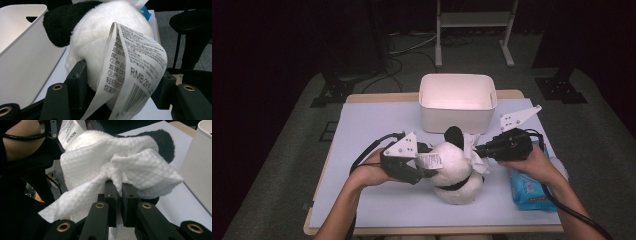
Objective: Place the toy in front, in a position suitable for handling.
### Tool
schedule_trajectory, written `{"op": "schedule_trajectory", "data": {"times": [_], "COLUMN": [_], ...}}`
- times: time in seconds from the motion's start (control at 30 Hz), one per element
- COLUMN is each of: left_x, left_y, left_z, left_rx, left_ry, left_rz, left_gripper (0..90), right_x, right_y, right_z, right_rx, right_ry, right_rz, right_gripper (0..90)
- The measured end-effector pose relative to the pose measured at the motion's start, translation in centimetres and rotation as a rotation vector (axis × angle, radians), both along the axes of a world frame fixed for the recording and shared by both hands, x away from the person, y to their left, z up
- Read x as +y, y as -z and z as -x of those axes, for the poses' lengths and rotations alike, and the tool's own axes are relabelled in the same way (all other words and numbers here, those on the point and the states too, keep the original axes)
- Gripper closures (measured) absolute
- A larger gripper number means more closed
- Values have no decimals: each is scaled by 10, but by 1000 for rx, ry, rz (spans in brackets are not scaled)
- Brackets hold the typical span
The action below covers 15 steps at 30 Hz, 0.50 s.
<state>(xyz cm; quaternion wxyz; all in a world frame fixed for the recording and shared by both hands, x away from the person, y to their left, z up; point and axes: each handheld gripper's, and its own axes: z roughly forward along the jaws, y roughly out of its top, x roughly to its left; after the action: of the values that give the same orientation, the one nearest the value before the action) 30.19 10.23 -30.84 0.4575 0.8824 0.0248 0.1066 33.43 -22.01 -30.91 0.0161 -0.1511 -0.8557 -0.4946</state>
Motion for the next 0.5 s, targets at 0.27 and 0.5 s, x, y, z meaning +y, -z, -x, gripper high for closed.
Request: {"op": "schedule_trajectory", "data": {"times": [0.27,0.5], "left_x": [-11,-17], "left_y": [-5,-7], "left_z": [0,-1], "left_rx": [-10,-14], "left_ry": [14,22], "left_rz": [-5,-9], "left_gripper": [401,399], "right_x": [-1,10], "right_y": [-15,-29], "right_z": [1,0], "right_rx": [-34,-54], "right_ry": [7,-11], "right_rz": [20,35], "right_gripper": [837,835]}}
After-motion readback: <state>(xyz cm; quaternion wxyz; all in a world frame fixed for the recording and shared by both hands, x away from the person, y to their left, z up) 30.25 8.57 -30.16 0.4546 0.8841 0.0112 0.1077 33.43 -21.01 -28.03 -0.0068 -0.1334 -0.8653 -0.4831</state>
